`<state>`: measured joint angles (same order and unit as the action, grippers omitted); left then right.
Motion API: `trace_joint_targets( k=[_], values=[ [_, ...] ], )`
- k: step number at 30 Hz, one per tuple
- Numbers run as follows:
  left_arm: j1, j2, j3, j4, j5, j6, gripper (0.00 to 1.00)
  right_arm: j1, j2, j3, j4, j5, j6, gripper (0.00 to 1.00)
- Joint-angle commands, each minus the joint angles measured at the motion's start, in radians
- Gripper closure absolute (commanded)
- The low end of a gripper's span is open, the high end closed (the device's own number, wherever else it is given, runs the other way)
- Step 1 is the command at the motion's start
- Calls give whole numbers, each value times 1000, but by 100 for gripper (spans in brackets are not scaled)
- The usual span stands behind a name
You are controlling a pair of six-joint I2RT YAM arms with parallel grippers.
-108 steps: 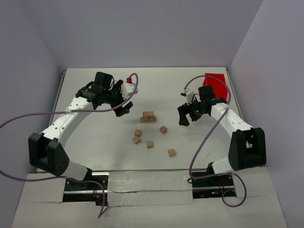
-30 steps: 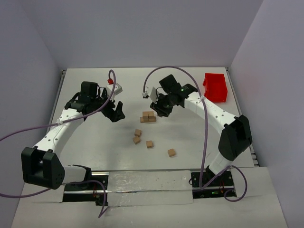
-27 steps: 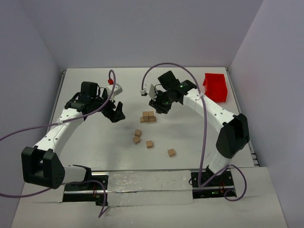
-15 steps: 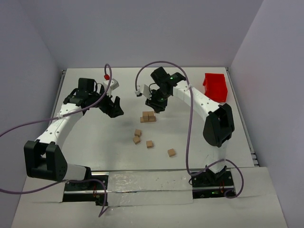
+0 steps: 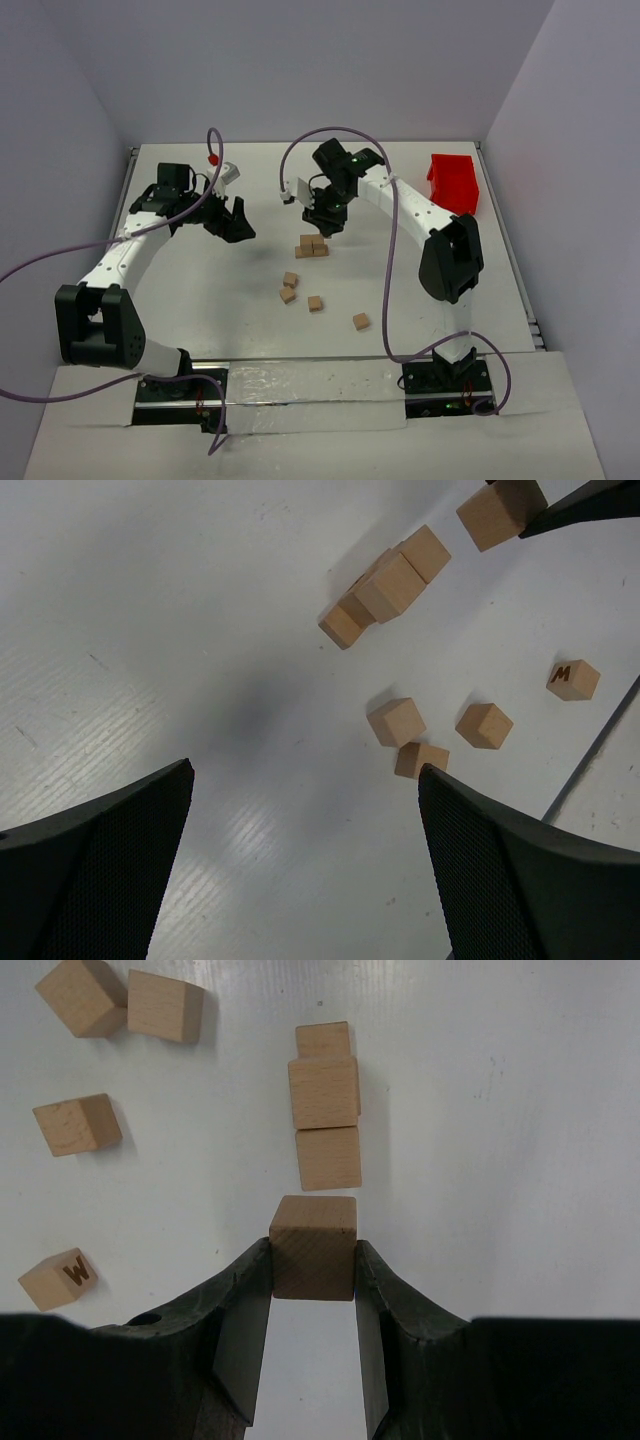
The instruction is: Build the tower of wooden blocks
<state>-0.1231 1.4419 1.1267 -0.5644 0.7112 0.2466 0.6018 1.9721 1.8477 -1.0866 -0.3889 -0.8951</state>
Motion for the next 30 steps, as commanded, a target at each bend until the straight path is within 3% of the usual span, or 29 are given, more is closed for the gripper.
trace_joint_targets(
  k=[1, 30],
  values=[
    [10, 1, 32, 51, 54, -14, 1, 0, 17, 49, -17, -41, -32, 89],
    [23, 23, -5, 93, 57, -21, 1, 38, 85, 75, 11, -15, -45, 83]
  ],
)
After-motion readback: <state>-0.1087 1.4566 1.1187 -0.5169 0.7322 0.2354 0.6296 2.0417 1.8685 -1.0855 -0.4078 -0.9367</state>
